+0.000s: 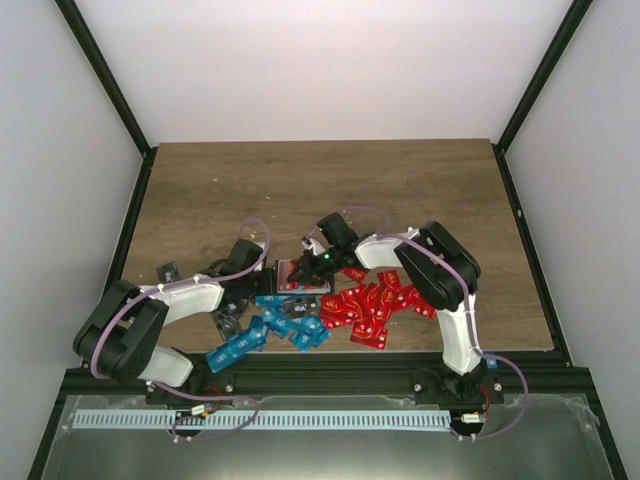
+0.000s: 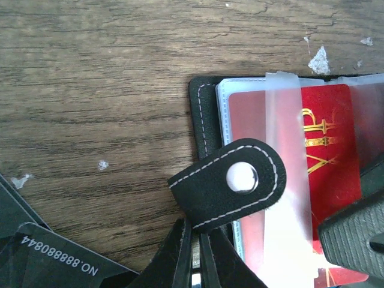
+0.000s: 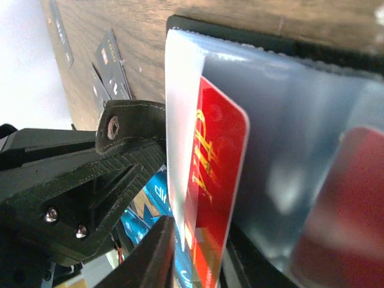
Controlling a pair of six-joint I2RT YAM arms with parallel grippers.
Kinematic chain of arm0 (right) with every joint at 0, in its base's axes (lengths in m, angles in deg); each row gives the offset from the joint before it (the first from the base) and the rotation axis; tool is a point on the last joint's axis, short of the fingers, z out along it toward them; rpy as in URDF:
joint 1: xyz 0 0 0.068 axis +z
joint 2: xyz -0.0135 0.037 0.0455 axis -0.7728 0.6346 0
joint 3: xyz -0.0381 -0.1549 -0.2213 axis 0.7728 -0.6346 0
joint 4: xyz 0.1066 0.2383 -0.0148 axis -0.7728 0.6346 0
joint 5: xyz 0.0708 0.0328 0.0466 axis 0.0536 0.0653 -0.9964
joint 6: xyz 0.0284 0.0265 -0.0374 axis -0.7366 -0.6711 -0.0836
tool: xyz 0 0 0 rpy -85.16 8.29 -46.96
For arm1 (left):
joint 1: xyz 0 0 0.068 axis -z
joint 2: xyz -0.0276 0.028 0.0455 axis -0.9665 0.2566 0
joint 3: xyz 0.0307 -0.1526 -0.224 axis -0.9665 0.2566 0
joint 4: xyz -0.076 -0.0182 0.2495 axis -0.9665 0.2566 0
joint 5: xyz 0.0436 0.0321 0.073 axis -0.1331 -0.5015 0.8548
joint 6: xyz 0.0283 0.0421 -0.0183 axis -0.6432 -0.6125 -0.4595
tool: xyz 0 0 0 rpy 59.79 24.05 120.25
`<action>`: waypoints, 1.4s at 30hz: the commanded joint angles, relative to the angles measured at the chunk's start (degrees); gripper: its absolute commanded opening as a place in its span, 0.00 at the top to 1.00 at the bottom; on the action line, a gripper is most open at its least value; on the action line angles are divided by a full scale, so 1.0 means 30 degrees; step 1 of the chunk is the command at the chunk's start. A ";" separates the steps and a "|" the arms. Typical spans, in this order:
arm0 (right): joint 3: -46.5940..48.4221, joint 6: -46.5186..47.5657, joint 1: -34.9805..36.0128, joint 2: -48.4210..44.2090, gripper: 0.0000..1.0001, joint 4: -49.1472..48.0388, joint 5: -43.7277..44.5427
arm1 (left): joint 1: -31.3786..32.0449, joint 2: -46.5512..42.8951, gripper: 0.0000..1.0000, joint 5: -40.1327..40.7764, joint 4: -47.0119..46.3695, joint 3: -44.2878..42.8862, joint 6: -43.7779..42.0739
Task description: Put the credit cards into the card holder
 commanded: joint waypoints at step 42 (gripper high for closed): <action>-0.6196 0.3114 -0.2634 -0.8394 0.23 0.1142 0.4370 | 0.3389 -0.0642 0.90 -0.1870 0.1262 -0.3612 -0.0178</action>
